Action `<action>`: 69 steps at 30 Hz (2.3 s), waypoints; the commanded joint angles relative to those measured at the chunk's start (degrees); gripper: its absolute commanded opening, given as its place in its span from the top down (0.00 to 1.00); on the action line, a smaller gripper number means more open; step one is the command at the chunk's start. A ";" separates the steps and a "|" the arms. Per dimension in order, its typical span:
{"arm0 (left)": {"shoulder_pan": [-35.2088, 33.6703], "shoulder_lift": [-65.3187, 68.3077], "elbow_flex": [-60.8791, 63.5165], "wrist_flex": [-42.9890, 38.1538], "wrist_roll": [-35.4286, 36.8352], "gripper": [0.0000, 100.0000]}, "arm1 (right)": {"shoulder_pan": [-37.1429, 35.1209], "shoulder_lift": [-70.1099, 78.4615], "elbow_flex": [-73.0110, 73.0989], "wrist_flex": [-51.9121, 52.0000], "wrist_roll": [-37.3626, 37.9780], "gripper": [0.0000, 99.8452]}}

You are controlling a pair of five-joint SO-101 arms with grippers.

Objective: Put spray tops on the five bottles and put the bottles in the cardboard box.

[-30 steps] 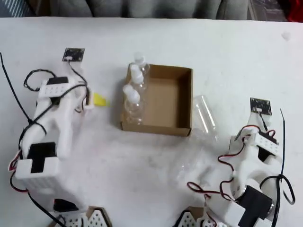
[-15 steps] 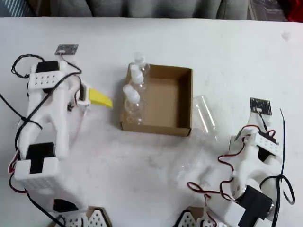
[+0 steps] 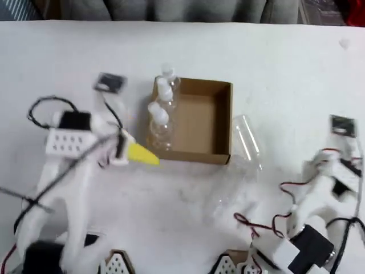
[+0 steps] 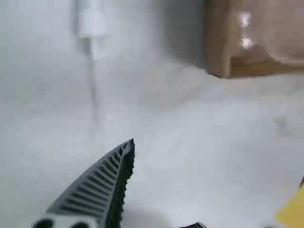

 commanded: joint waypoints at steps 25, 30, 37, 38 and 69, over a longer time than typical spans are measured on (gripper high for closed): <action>57.80 -17.71 18.46 -32.44 1.85 0.52 | 22.02 48.31 -79.91 14.11 4.13 0.98; 57.54 -3.03 10.46 -38.95 2.46 0.52 | 23.34 54.81 -88.62 14.20 4.13 0.98; 57.54 12.18 3.34 -46.51 8.26 0.52 | 23.96 61.85 -97.76 14.37 4.04 0.98; 57.36 13.93 2.37 -47.12 8.97 0.52 | 23.96 62.46 -98.37 14.37 4.04 0.98; 59.12 34.33 -0.62 -44.84 9.05 0.91 | 22.37 63.43 -99.52 16.31 4.04 0.98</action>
